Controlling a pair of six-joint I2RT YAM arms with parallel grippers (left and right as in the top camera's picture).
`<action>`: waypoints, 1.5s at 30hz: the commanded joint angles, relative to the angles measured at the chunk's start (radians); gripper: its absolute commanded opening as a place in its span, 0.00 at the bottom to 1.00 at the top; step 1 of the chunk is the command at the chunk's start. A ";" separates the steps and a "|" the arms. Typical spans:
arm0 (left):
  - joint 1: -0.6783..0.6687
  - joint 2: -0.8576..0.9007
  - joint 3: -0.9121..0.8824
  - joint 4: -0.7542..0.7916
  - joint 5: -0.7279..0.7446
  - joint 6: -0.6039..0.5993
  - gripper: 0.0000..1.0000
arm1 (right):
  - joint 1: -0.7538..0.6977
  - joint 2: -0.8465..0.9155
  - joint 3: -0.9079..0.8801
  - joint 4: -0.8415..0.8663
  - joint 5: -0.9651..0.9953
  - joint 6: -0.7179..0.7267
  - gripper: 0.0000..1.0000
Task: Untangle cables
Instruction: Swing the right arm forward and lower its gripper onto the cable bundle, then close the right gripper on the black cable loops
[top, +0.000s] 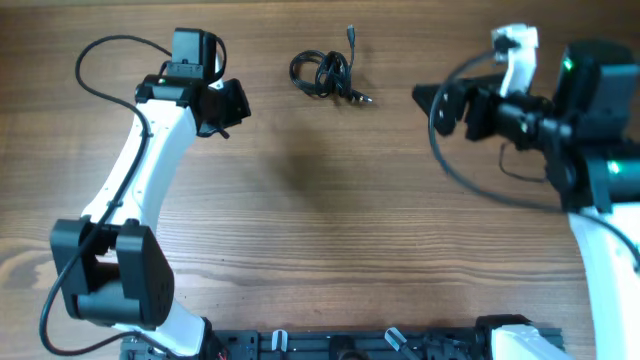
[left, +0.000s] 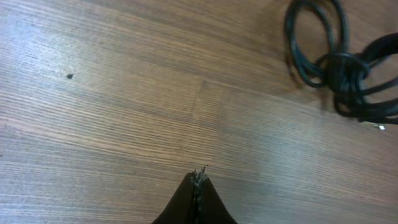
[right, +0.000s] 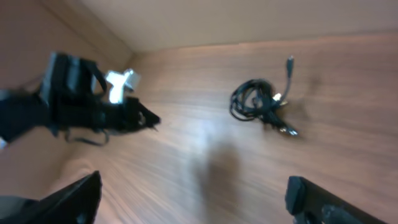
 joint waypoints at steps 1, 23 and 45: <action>0.019 0.045 -0.006 -0.003 -0.017 -0.018 0.06 | 0.029 0.080 0.018 0.055 -0.085 0.146 0.67; 0.072 0.079 -0.006 -0.002 -0.017 -0.061 0.43 | 0.238 0.654 0.018 0.528 0.242 0.190 0.80; 0.072 0.079 -0.006 0.000 -0.017 -0.061 0.48 | 0.332 0.846 0.018 0.801 0.189 0.247 0.04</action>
